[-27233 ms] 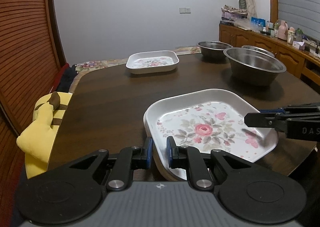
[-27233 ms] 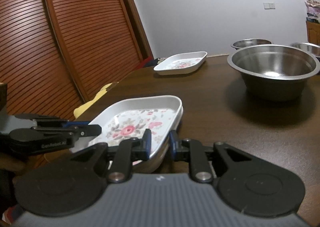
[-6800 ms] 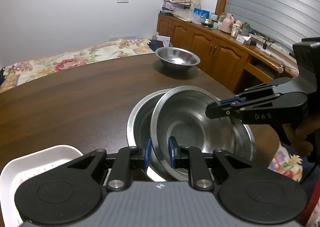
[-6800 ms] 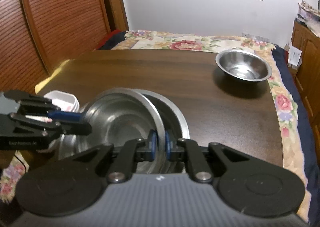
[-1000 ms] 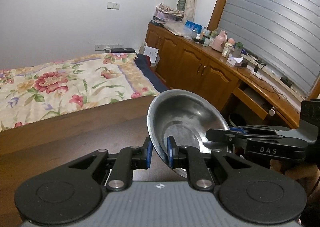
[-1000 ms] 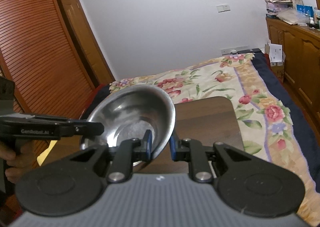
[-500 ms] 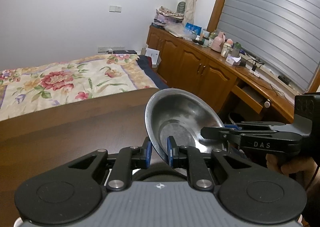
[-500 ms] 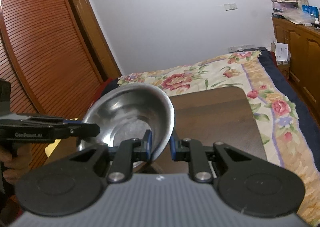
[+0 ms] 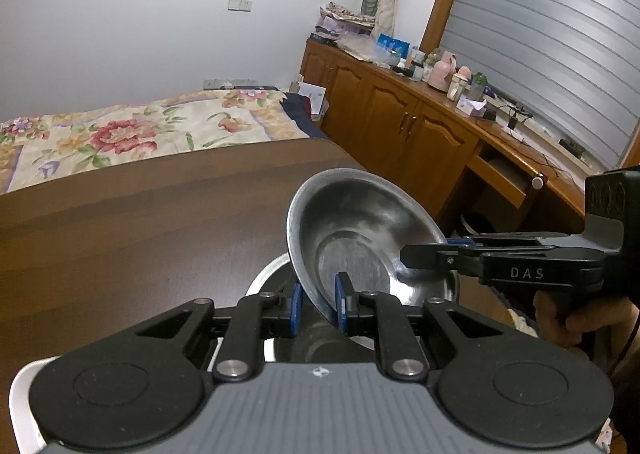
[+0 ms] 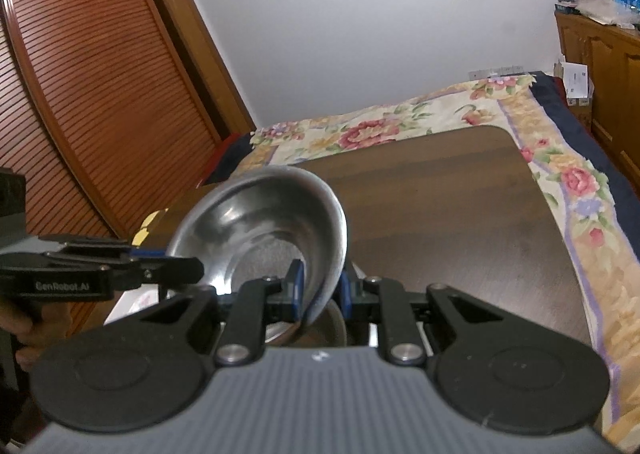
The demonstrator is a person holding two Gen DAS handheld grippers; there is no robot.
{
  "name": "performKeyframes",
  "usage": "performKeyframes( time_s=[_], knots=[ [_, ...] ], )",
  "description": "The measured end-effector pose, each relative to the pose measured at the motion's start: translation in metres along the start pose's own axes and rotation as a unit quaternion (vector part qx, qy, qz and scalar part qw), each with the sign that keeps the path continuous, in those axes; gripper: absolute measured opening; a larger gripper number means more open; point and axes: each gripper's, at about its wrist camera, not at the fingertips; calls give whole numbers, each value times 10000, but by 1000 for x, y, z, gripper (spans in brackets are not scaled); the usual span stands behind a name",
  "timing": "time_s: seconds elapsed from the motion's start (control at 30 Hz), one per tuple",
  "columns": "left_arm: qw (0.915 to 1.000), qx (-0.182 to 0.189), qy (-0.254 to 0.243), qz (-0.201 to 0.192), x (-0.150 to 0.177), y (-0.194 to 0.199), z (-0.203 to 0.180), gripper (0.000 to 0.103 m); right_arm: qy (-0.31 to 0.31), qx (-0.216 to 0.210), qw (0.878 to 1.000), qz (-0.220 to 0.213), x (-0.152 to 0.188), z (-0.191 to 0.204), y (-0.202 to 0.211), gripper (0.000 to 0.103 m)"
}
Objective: Organize plates and bowls
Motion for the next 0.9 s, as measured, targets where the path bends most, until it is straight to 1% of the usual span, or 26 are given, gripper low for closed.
performKeyframes(
  time_s=[0.37, 0.57, 0.67, 0.73, 0.83, 0.9],
  knots=[
    [9999, -118, -23, -68, 34, -2, -3, 19, 30, 73, 9999, -88, 25, 10, -6, 20],
    [9999, -86, 88, -57, 45, -8, 0, 19, -12, 64, 9998, -190, 33, 10, -7, 20],
    [9998, -132, 95, -116, 49, -8, -1, 19, -90, 34, 9996, -269, 37, 9, -9, 20],
    [9996, -236, 52, -155, 50, -10, -5, 19, -105, 29, 9993, -356, 40, 9, -9, 20],
    [9980, -565, -120, -241, 53, -13, -12, 19, -73, 67, 9989, -456, 45, 9, -12, 20],
    [9971, -672, -207, -275, 56, -15, -13, 20, 29, 208, 9983, -543, 48, 12, -14, 20]
  ],
)
Point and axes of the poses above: each gripper's, at about its wrist camera, not at the fingertips, and y roughly against the way its jaws point, z to its left, x to its underside, and after that the axes turned 14 degrees about z, right-handed
